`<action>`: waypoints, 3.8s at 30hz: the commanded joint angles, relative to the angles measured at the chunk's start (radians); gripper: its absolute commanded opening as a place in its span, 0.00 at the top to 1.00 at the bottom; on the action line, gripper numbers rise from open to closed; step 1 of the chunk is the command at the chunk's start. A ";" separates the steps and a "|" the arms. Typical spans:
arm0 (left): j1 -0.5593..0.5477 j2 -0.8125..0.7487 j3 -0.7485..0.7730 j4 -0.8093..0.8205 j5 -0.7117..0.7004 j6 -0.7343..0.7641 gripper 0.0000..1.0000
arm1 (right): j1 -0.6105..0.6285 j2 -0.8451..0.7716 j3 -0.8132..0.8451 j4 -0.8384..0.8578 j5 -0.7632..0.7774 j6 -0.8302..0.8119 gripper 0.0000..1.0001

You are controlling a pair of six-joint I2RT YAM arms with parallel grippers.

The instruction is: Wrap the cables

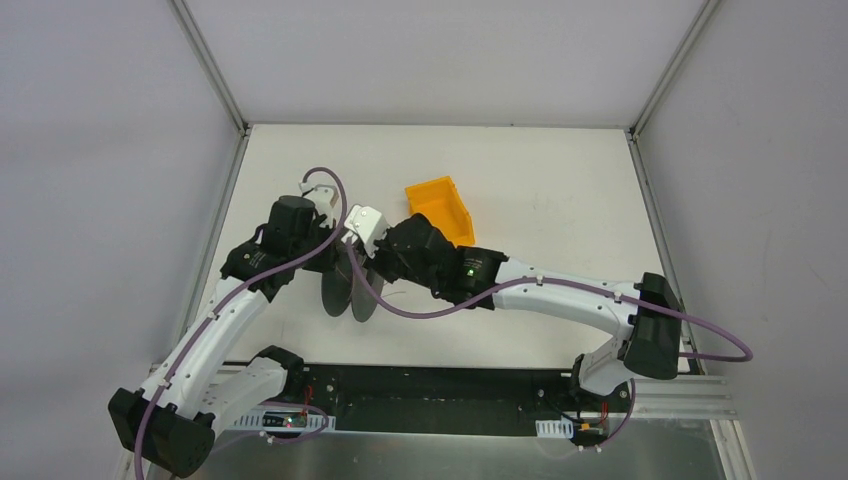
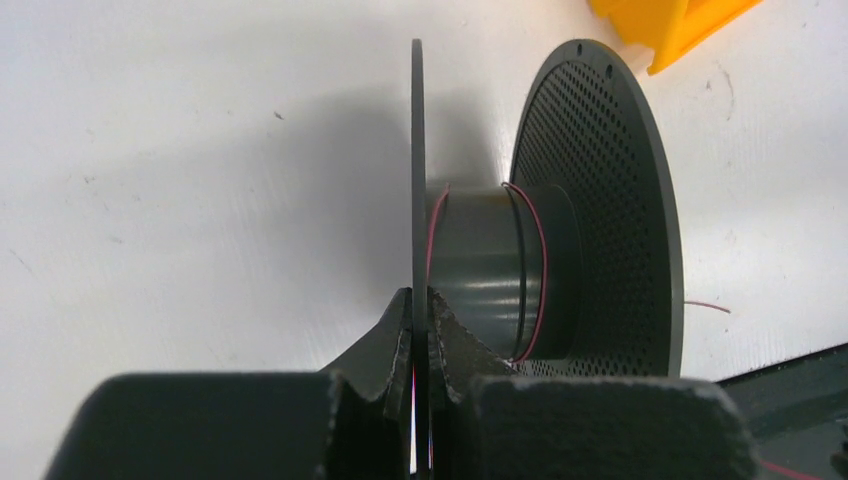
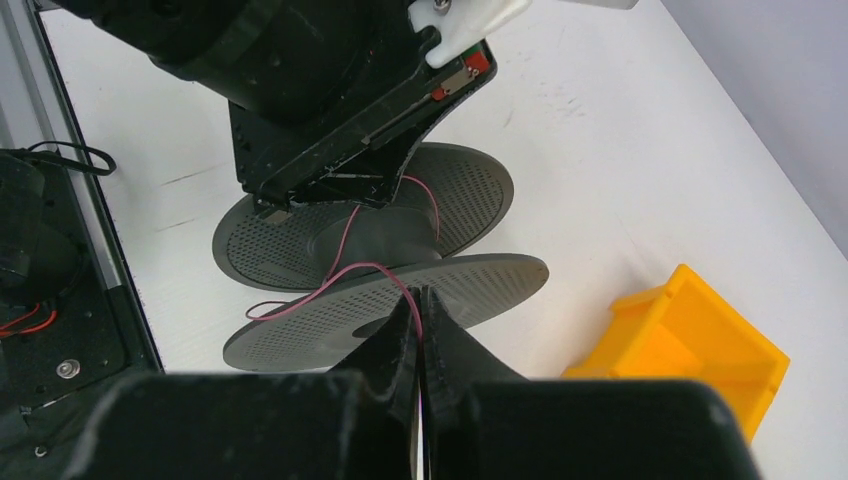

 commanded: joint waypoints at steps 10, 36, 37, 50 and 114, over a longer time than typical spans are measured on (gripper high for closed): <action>-0.016 -0.059 0.039 -0.031 0.172 0.175 1.00 | -0.121 -0.079 -0.065 0.095 -0.060 0.037 1.00; -0.001 -0.162 0.169 0.007 0.420 -0.028 1.00 | -0.333 -0.238 -0.527 0.271 -0.371 0.261 0.89; 0.001 -0.167 0.172 0.009 0.419 -0.042 1.00 | -0.332 -0.246 -0.542 0.280 -0.365 0.267 0.87; 0.062 -0.171 0.207 0.070 0.511 -0.183 1.00 | -0.333 -0.326 -0.684 0.389 -0.340 0.309 0.86; 0.187 -0.267 0.041 0.131 -0.017 -0.286 1.00 | 0.010 -0.218 -0.456 0.194 -0.110 0.452 1.00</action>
